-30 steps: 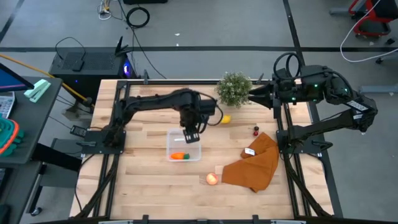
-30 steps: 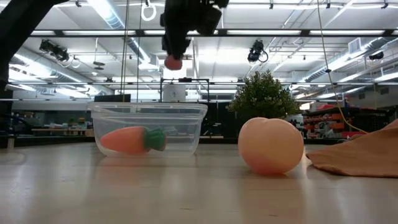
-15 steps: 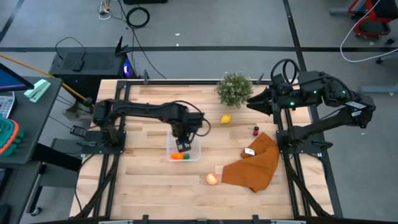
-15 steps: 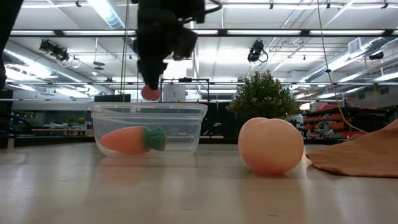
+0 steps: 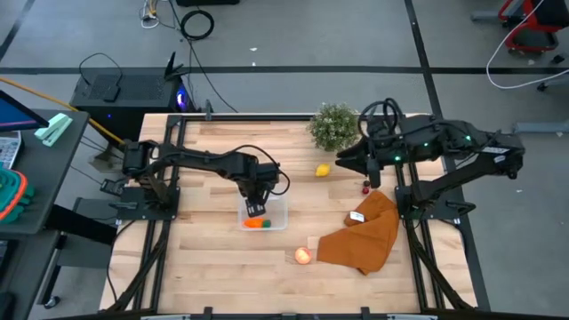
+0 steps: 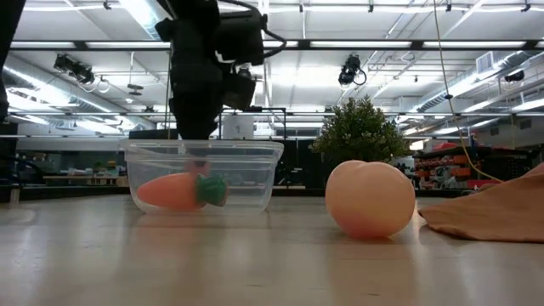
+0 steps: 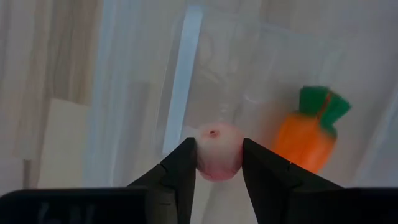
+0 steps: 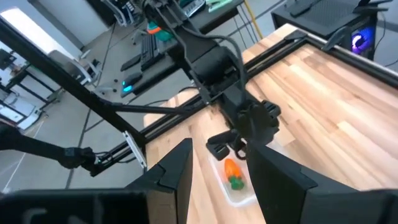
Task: Pick and placing Produce into tupperware
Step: Put the pink peach into the transparent bin
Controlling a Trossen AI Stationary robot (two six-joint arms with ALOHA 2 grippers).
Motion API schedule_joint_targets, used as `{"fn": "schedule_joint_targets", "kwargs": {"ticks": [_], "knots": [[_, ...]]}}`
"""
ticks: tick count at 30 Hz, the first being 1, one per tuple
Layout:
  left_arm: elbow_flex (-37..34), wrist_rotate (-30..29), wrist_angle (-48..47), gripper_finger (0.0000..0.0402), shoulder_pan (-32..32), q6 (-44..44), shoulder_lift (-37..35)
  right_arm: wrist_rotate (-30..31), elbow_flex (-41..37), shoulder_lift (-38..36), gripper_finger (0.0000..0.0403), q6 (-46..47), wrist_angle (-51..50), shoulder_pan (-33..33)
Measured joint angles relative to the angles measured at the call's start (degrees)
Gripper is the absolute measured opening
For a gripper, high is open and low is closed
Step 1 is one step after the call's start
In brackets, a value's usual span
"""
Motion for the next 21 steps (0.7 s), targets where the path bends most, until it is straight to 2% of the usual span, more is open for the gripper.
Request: {"fn": "schedule_joint_targets", "kwargs": {"ticks": [11,21], "knots": [[-4.67,-0.45,4.29,0.0124,-2.45,1.07,0.0,1.49,0.0,1.05,0.0122,2.34,1.56,1.9],[-5.32,-4.13,5.52,0.0121,-5.14,1.25,0.0,2.48,0.0,1.05,0.0122,2.37,1.63,1.95]]}}
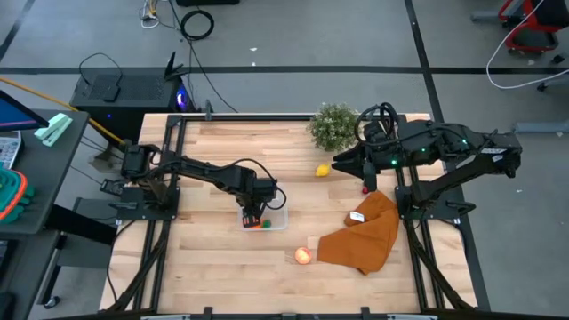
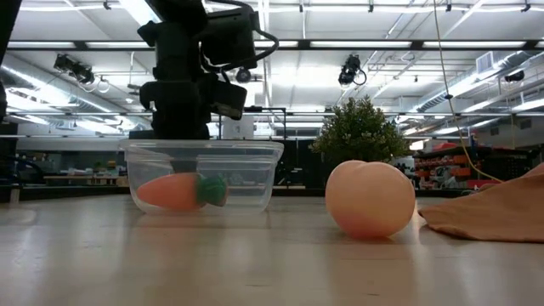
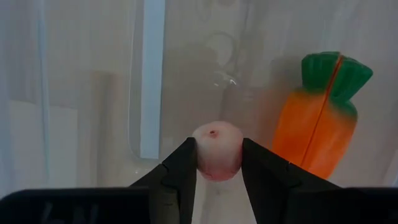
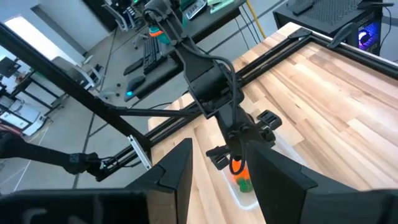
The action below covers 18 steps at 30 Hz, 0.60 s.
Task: Pick and placing Produce into tupperware
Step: Put the pink peach into the transparent bin
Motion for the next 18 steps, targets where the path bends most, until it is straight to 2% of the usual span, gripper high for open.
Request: {"fn": "schedule_joint_targets", "kwargs": {"ticks": [18], "knots": [[0.0,0.96,0.04,0.0131,-0.55,-0.11,0.0,0.02,0.0,-0.02,0.0122,-0.15,-0.01,-0.02]]}}
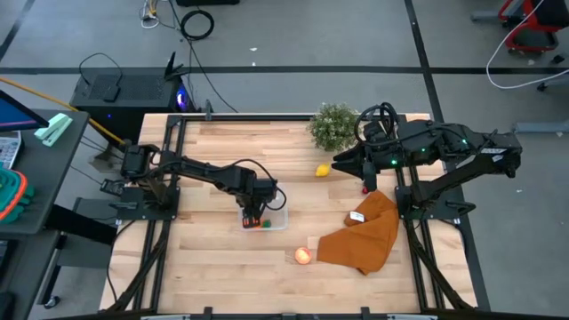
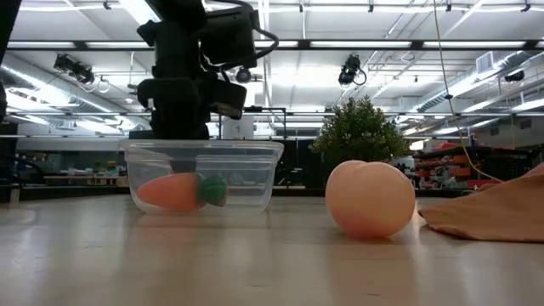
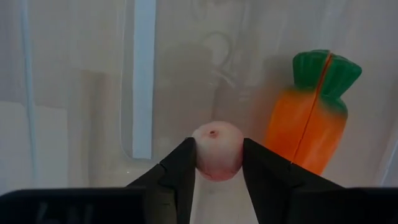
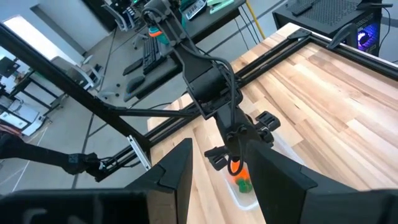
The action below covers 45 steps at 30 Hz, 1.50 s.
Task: Pick and placing Produce into tupperware
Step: Put the pink peach into the transparent bin, then put the orange peach into the transparent bin
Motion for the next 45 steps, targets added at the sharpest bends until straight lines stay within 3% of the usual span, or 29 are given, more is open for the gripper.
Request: {"fn": "schedule_joint_targets", "kwargs": {"ticks": [24,32,39,45], "knots": [[0.37,-0.28,0.76,0.0132,0.07,1.57,3.02,-0.02,0.0,-0.02,0.0122,0.46,0.04,0.0],[0.82,0.67,0.49,0.0167,0.04,1.52,3.57,-0.09,0.0,-0.02,0.0122,0.47,0.0,0.0],[6.29,1.99,-1.92,0.0212,0.31,2.69,3.5,-0.2,0.0,-0.02,0.0122,0.48,0.0,0.0],[15.15,1.9,-8.1,0.0217,0.33,4.59,3.45,-1.57,0.0,-0.2,0.0122,0.61,-0.02,0.0]]}}
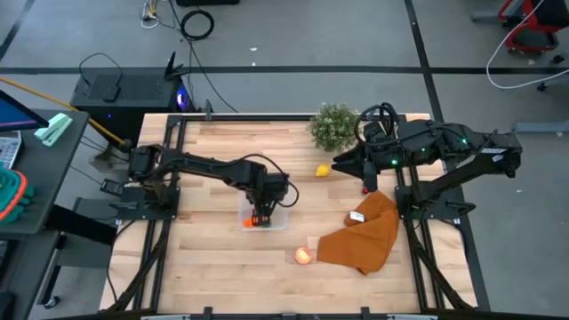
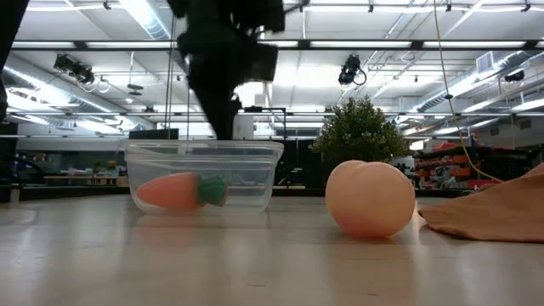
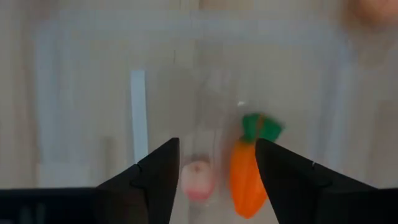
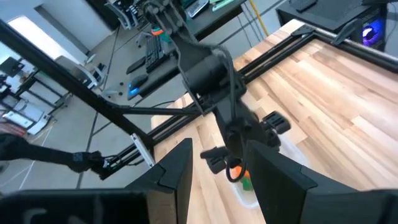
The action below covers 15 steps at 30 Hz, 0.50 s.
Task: Pick and placing Produce into tupperware
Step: Put the orange peach into the transparent bin
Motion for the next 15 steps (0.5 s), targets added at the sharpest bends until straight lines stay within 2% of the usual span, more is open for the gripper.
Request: {"fn": "schedule_joint_targets", "kwargs": {"ticks": [10,15], "knots": [[17.71,-0.22,-8.45,0.0197,-1.69,2.75,-0.12,-3.36,0.0,-4.56,0.0122,1.34,0.02,0.0],[21.92,-0.01,-8.38,0.0199,-4.06,3.07,-0.19,-4.13,0.01,-8.11,0.0122,1.3,-0.02,0.01]]}}
